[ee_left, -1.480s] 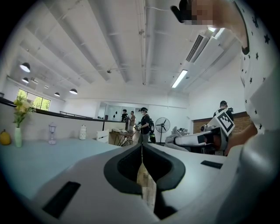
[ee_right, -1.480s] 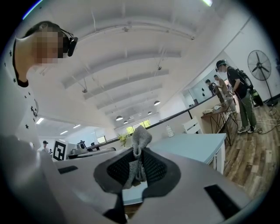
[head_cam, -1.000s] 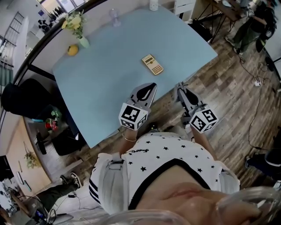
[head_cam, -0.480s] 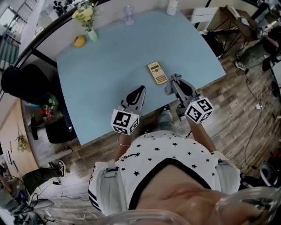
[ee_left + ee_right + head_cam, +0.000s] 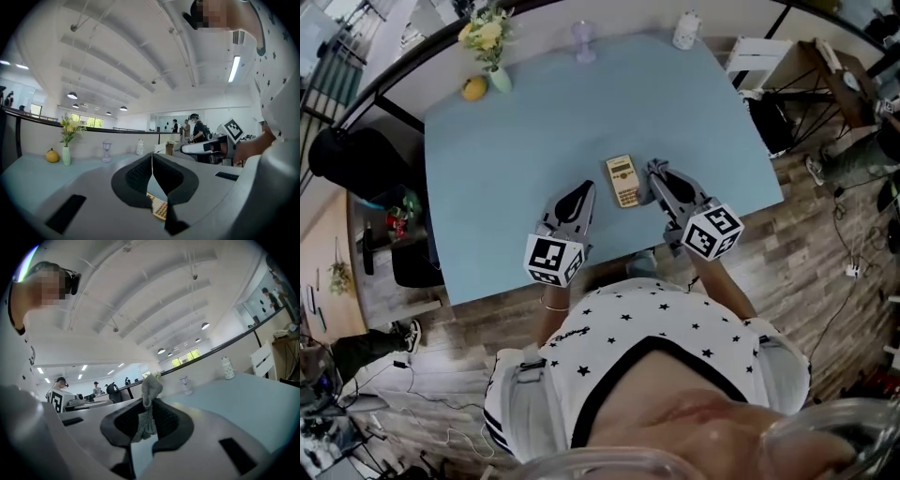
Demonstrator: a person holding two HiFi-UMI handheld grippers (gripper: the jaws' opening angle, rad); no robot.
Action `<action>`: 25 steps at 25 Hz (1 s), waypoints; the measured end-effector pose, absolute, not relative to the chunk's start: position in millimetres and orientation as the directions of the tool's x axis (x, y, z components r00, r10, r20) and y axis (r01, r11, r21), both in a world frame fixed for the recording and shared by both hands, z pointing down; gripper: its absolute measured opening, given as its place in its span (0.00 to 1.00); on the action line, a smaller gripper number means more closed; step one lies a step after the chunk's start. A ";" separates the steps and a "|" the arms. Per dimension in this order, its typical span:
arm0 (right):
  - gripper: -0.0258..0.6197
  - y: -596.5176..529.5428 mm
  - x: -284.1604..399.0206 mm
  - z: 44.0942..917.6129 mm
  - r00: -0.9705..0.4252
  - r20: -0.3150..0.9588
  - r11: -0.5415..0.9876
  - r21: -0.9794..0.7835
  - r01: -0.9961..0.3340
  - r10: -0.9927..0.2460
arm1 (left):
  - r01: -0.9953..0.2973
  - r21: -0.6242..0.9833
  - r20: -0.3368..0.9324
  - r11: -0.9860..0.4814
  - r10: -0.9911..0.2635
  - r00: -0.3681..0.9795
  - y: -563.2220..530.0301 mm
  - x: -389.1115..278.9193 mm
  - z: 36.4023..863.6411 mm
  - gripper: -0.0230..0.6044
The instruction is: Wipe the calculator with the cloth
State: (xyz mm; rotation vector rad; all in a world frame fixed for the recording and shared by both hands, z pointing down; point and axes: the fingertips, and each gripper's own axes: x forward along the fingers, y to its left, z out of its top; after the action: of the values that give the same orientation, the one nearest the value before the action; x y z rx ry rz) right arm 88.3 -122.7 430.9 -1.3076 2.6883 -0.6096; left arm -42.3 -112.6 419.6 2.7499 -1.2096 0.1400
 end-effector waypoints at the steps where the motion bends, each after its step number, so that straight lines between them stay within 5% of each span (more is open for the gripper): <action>1: 0.12 -128.1 90.6 433.0 -0.640 0.092 0.562 -0.396 -0.727 -0.763 | -0.749 0.077 0.148 -0.658 -0.736 0.661 -115.9 -40.9 419.4 0.09; 25: 0.12 -192.1 73.7 502.7 -0.818 0.216 0.695 -0.439 -0.570 -0.534 | -0.903 0.044 0.189 -0.428 -0.884 0.428 -133.9 -35.9 423.0 0.09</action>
State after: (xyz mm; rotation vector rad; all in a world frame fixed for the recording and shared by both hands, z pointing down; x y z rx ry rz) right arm 73.7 -192.1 502.7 -0.9642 2.9574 -0.8055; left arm -35.9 -133.9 423.0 2.5349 -1.5965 0.2066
